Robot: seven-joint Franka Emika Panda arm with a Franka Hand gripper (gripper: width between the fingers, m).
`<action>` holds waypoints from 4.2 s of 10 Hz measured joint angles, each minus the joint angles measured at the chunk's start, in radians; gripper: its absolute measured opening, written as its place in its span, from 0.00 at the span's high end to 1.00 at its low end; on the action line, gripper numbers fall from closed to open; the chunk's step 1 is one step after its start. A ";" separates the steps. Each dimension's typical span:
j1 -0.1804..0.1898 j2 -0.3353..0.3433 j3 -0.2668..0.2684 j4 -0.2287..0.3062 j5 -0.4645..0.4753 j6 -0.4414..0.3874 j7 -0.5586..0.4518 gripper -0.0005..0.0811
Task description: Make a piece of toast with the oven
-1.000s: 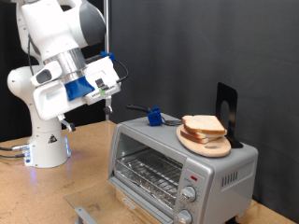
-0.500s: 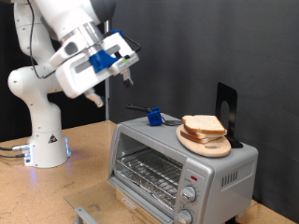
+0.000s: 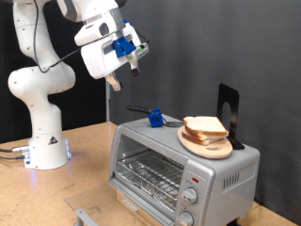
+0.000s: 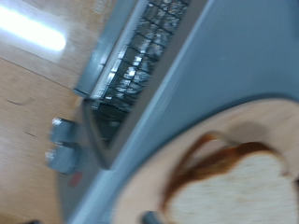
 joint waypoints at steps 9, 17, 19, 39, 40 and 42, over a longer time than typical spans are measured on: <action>0.060 -0.133 0.194 -0.027 -0.144 -0.112 0.019 0.01; 0.113 -0.200 0.241 -0.148 -0.105 0.003 0.028 0.01; 0.129 -0.232 0.260 -0.175 -0.100 -0.013 0.030 0.01; 0.121 -0.075 0.334 -0.378 -0.156 0.359 0.044 0.01; 0.121 -0.075 0.333 -0.388 -0.162 0.365 0.044 0.01; 0.117 -0.075 0.334 -0.413 -0.176 0.393 0.046 0.01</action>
